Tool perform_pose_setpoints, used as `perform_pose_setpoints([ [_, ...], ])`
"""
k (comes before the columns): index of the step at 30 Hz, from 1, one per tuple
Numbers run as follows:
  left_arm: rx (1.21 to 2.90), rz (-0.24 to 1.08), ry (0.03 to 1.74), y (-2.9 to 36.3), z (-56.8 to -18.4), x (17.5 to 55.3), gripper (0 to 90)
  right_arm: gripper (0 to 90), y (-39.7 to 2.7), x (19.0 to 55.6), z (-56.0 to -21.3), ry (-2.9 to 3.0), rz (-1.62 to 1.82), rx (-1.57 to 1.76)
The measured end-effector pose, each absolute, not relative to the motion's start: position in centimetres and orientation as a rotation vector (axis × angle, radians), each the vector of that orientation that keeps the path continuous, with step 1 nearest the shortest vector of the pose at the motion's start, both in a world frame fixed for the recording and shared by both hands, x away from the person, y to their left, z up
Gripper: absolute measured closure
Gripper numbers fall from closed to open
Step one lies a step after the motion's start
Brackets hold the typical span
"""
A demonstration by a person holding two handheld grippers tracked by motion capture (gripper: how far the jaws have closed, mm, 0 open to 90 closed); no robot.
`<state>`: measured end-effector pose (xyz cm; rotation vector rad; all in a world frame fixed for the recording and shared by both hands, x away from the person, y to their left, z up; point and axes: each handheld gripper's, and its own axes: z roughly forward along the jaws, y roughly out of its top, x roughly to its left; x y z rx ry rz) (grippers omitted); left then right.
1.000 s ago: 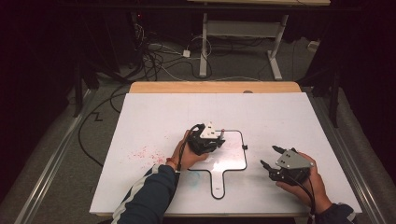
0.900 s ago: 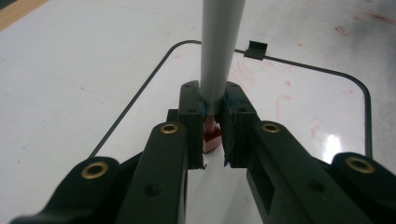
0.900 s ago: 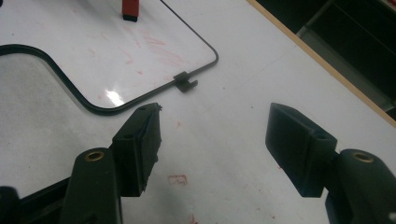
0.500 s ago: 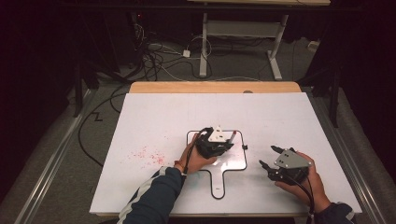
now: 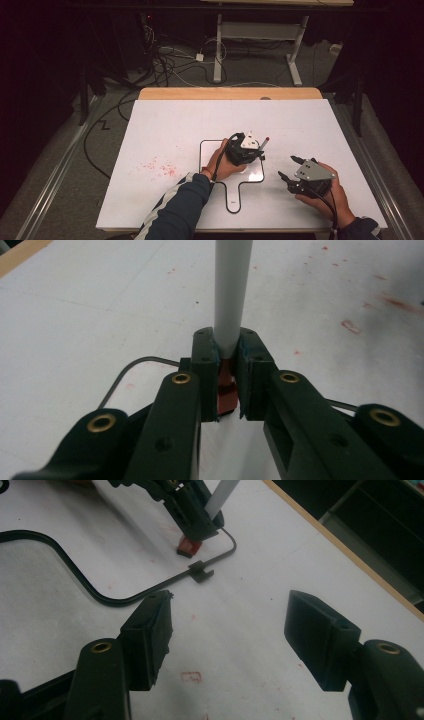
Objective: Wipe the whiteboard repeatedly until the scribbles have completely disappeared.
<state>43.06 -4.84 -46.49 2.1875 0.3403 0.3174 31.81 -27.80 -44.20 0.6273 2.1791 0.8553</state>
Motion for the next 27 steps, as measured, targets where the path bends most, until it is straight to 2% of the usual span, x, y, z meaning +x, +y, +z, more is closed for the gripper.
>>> perform_pose_setpoints([
  [6, 2.172, 0.297, 0.401, -3.7, -46.6, 43.7, 78.6, 36.4, -27.9, 31.7, -44.1, 2.175, 0.858, 0.624],
  [17, 2.159, 0.307, 0.449, 0.9, -47.0, 42.7, 78.1, 36.4, -27.9, 31.6, -44.2, 2.175, 0.845, 0.628],
  [21, 2.239, 0.356, 0.468, 1.0, -47.4, 42.9, 77.7, 36.4, -27.7, 31.7, -44.3, 2.179, 0.842, 0.623],
  [27, 2.214, 0.366, 0.44, 0.0, -46.5, 42.8, 77.7, 36.4, -27.7, 31.8, -44.3, 2.181, 0.85, 0.631],
])
